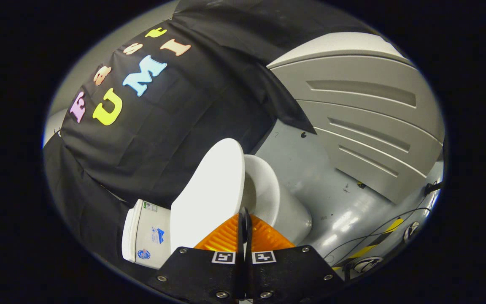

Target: Open the toilet lid.

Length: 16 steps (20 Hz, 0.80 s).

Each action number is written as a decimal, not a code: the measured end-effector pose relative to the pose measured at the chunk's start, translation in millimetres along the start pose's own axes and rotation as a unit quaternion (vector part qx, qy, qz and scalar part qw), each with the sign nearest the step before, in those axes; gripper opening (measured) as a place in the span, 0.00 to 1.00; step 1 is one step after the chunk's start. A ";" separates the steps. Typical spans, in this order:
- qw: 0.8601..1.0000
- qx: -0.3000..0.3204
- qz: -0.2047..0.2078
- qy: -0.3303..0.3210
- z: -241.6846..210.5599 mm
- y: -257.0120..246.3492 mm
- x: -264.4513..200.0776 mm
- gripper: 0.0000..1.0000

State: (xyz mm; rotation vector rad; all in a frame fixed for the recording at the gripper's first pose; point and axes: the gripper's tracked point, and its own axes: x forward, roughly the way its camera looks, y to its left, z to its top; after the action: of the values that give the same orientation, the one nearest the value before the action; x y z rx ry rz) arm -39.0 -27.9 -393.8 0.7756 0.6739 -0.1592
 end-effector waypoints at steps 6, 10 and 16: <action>0.997 -0.071 -0.008 -0.029 18.8 39.3 -19.7 0.00; 0.991 -0.122 -0.006 -0.054 29.1 75.7 -37.5 0.00; 0.974 -0.206 -0.007 -0.090 38.4 141.1 -64.0 0.00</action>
State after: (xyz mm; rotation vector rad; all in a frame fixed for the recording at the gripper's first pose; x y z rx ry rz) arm -17.4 39.4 -250.7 0.3517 0.5158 -0.0961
